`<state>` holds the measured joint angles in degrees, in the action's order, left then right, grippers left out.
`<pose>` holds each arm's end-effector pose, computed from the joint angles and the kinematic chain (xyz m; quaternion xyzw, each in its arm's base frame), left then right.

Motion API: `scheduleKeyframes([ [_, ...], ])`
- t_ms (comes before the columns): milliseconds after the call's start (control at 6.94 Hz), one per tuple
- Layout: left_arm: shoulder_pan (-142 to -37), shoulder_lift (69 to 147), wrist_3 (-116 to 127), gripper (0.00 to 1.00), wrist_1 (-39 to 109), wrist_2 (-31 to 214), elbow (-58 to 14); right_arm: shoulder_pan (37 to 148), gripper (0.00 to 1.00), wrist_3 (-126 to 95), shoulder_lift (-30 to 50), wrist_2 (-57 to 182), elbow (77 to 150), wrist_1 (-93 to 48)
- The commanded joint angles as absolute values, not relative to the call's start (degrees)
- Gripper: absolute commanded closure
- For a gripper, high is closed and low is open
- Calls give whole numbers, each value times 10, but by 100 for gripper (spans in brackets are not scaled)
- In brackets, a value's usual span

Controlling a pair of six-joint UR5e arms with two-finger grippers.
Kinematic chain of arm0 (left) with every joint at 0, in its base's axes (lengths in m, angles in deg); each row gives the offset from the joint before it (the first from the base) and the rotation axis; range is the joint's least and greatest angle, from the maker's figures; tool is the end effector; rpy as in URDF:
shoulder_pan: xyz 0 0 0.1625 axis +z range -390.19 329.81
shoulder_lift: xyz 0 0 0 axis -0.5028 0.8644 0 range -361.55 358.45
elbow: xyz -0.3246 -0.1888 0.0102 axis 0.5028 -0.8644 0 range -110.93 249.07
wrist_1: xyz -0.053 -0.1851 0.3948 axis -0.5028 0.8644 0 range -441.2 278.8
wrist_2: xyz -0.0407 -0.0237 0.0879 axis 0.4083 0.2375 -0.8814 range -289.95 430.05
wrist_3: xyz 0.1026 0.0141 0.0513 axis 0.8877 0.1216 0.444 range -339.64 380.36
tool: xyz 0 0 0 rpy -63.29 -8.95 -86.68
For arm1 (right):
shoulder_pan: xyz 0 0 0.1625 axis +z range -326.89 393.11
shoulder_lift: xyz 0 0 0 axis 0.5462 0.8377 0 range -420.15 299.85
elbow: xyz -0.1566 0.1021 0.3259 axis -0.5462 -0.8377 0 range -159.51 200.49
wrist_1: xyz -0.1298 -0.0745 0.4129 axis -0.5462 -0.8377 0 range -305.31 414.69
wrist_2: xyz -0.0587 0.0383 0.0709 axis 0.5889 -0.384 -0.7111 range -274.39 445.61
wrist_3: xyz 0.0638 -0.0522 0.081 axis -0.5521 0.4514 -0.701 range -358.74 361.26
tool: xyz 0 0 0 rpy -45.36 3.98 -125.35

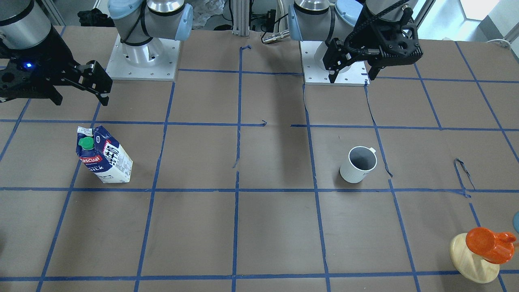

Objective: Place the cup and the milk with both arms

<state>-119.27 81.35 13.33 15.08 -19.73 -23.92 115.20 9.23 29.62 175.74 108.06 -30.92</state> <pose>-0.1263 -0.4684 0.4460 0.0693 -0.9974 -0.0190 0.0010 0.0609 -0.5282 0.4350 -0.0006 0.9998 0.0191 0.0015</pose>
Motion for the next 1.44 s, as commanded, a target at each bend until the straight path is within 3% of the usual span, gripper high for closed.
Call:
scheduleKeyframes([
  [0,-1192,814,135,0,150,-198,-240,1152,0,92,296,1758,1080,-310],
  [577,-1190,822,135,0,146,-197,-236,1152,0,93,298,1753,1080,-310],
  [1297,-1074,927,296,0,83,-203,-256,1182,0,68,302,1753,1080,-310],
])
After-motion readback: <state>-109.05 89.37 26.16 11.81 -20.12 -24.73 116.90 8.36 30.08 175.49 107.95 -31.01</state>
